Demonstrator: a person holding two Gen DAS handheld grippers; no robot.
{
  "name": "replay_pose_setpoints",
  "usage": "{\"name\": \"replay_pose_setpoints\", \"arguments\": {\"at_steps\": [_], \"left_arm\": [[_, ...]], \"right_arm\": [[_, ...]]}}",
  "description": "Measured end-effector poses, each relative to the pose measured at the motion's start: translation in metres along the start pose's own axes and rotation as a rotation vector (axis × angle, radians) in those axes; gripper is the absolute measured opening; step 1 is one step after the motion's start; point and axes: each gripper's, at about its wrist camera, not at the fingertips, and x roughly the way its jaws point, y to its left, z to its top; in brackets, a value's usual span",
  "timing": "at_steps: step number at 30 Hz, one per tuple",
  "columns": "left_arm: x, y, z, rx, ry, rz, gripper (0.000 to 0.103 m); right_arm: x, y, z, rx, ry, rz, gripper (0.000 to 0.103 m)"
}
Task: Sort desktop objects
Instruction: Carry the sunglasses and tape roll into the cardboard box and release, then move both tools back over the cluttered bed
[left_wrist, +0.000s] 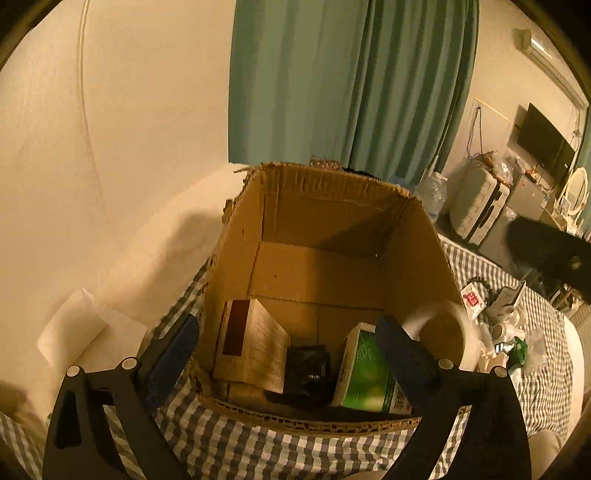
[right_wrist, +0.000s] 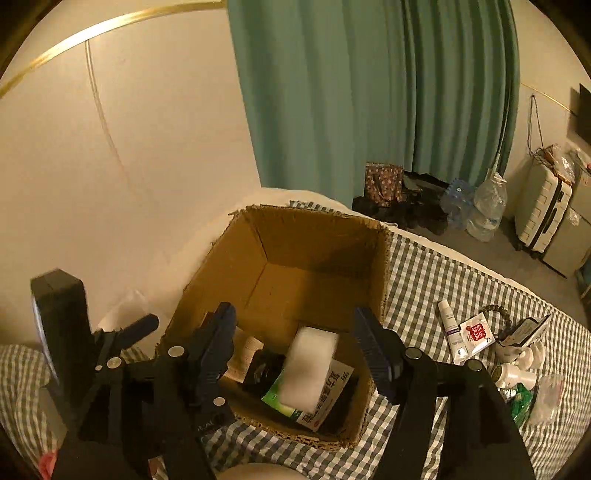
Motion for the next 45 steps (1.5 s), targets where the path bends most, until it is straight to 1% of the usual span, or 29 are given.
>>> {"name": "replay_pose_setpoints", "arguments": {"at_steps": [3, 5, 7, 9, 12, 16, 18, 19, 20, 22, 24, 27, 31, 34, 37, 41, 45], "left_arm": [[-0.006, -0.007, -0.003, 0.013, 0.005, -0.006, 0.099], [-0.015, -0.017, -0.004, 0.03, -0.007, -0.015, 0.099], [-0.026, -0.029, -0.005, 0.052, -0.027, -0.029, 0.099], [-0.037, -0.045, -0.006, 0.08, -0.045, -0.047, 0.102], [-0.052, -0.074, -0.012, 0.126, -0.052, -0.096, 0.102], [-0.062, -0.112, -0.023, 0.164, -0.036, -0.154, 0.102], [-0.066, -0.134, -0.03, 0.194, -0.021, -0.173, 0.103], [-0.067, -0.144, -0.034, 0.206, -0.016, -0.173, 0.103], [-0.069, -0.156, -0.038, 0.219, -0.011, -0.176, 0.103], [-0.071, -0.175, -0.047, 0.235, -0.002, -0.191, 0.103], [-0.071, -0.194, -0.056, 0.251, 0.008, -0.208, 0.103], [-0.065, -0.221, -0.074, 0.273, 0.028, -0.22, 0.103], [-0.047, -0.245, -0.091, 0.284, 0.085, -0.224, 0.103], [-0.032, -0.261, -0.103, 0.296, 0.128, -0.222, 0.103], [-0.018, -0.274, -0.11, 0.298, 0.14, -0.219, 0.103], [0.005, -0.29, -0.109, 0.289, 0.158, -0.216, 0.103], [0.028, -0.3, -0.104, 0.27, 0.182, -0.216, 0.103]], "right_arm": [[-0.011, -0.015, -0.004, 0.02, -0.002, -0.044, 0.067], [-0.02, -0.029, -0.01, 0.039, -0.006, -0.069, 0.07], [-0.028, -0.046, -0.015, 0.068, -0.01, -0.105, 0.071], [-0.041, -0.067, -0.023, 0.108, -0.014, -0.137, 0.071], [-0.068, -0.102, -0.036, 0.171, -0.032, -0.174, 0.071], [-0.107, -0.141, -0.054, 0.234, -0.069, -0.231, 0.072], [-0.126, -0.164, -0.065, 0.255, -0.074, -0.281, 0.074], [-0.134, -0.17, -0.07, 0.263, -0.08, -0.303, 0.076], [-0.142, -0.183, -0.078, 0.28, -0.087, -0.329, 0.083], [-0.153, -0.202, -0.091, 0.308, -0.08, -0.341, 0.094], [-0.16, -0.217, -0.102, 0.333, -0.075, -0.356, 0.094], [-0.165, -0.245, -0.126, 0.383, -0.062, -0.392, 0.094], [-0.171, -0.277, -0.152, 0.438, -0.05, -0.395, 0.094], [-0.169, -0.301, -0.172, 0.464, -0.038, -0.403, 0.094], [-0.162, -0.321, -0.19, 0.492, -0.014, -0.435, 0.094], [-0.146, -0.342, -0.203, 0.546, 0.018, -0.395, 0.094], [-0.125, -0.351, -0.2, 0.543, 0.043, -0.395, 0.094]]}}
